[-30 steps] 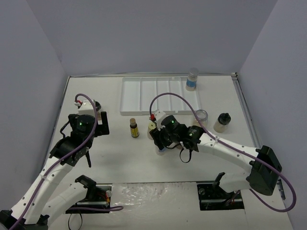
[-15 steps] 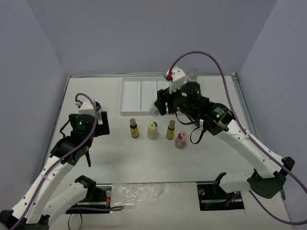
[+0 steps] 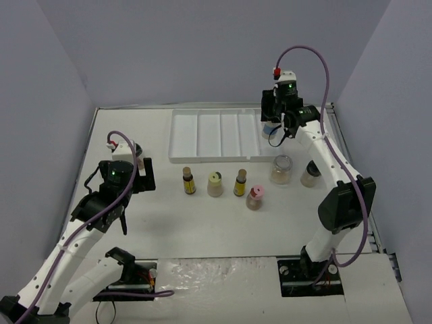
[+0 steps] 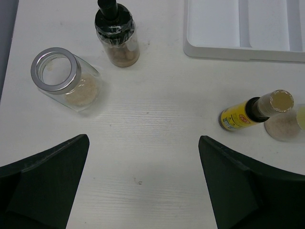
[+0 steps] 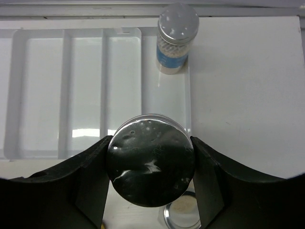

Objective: Organize the condiment bottles

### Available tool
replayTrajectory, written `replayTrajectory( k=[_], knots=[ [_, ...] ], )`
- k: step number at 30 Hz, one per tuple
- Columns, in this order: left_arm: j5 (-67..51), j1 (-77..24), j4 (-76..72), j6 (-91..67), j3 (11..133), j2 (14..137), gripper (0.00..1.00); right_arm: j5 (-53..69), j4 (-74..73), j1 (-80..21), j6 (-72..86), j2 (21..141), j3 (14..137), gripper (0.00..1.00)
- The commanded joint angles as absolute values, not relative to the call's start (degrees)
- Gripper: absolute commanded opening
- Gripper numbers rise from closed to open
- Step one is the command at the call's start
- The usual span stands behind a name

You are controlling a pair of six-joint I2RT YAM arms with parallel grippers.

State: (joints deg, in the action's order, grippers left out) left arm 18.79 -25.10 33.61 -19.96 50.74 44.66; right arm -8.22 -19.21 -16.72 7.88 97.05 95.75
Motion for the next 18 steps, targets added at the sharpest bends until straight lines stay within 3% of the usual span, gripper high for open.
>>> replayTrajectory(
  k=[1,18],
  knots=[
    [17.14,-24.41,30.72,-19.86,51.42,43.77,0.97,-5.65,-6.73,-12.09,9.69,100.87,96.81,0.00],
    [15.20,-22.26,30.51,-19.86,51.29,43.85,0.97,-7.33,6.76,-10.86,8.66,113.40,94.08,0.00]
  ],
)
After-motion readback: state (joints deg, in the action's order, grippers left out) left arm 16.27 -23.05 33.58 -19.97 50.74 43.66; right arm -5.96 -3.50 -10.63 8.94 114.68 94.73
